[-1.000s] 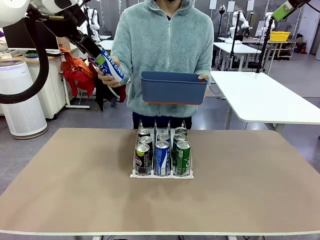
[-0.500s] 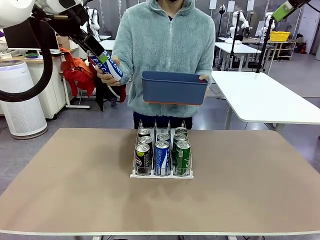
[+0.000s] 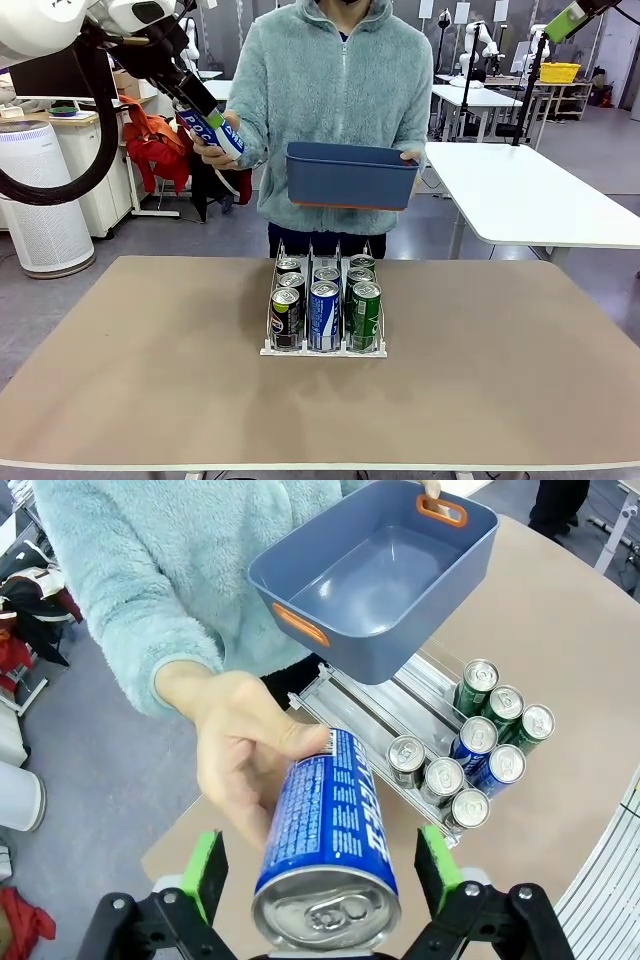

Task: Fill the beverage cans into the dispenser.
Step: Pick up the Ionic drink handed by the human.

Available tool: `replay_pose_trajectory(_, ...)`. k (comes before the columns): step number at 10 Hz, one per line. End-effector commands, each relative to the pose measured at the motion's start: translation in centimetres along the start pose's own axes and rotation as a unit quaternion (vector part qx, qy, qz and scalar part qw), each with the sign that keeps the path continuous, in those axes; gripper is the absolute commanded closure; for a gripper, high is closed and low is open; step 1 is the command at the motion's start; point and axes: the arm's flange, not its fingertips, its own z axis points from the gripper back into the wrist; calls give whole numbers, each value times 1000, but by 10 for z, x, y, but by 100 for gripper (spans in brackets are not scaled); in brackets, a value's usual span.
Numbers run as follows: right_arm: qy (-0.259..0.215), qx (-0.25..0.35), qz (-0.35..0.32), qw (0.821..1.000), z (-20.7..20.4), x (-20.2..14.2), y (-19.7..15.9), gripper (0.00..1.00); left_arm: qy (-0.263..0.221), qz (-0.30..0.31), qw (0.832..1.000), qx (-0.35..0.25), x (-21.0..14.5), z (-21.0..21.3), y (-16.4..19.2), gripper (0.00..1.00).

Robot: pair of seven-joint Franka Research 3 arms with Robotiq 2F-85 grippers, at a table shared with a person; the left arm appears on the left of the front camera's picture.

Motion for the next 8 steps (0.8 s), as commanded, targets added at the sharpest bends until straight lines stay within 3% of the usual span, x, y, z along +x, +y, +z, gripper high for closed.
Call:
replay_pose_trajectory(1,1,-1,-4,1000,-2,-3,4,0,-11,-9,1000,-16,2,-1,3,0)
replay_pose_trajectory(4,1,-1,-4,1000,-2,-3,4,0,0,-3,1000,0,0,0,-1,0)
replay_pose_trajectory(5,1,-1,-4,1000,-2,-3,4,0,12,-7,1000,-1,1,0,1,57)
replay_pose_trajectory(6,1,-1,-4,1000,-2,-3,4,0,10,-6,1000,-3,1,1,1,58)
replay_pose_trajectory(7,1,-1,-4,1000,-2,-3,4,0,13,-7,1000,-4,1,1,0,100)
replay_pose_trajectory(8,1,-1,-4,1000,-2,-3,4,0,13,-5,1000,-3,1,1,-1,62)
